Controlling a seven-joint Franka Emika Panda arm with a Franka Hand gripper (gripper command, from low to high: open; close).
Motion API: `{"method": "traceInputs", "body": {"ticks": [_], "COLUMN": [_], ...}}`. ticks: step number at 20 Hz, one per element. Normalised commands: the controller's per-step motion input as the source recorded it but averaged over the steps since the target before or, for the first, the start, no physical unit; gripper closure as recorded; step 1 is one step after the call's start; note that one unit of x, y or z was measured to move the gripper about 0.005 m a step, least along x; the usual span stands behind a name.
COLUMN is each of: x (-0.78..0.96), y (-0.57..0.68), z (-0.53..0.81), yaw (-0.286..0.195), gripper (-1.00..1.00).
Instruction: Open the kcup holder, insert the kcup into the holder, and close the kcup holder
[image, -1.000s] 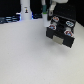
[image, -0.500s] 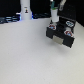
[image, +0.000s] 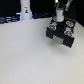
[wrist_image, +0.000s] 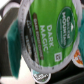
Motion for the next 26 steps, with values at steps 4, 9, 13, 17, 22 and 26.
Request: {"method": "traceInputs", "body": {"ticks": [4,9,13,17,22,26], "x": [-0.01,0.02,0.07,0.04,0.05,0.0], "y": [0.52,0.35,0.18,0.03,-0.02,-0.12], "z": [-0.07,-0.14,-0.2,-0.21,-0.09,0.13], "yaw": [0.072,0.08,0.055,0.014,-0.006,-0.001], "gripper": [1.0,1.0,1.0,1.0,1.0,1.0]}}
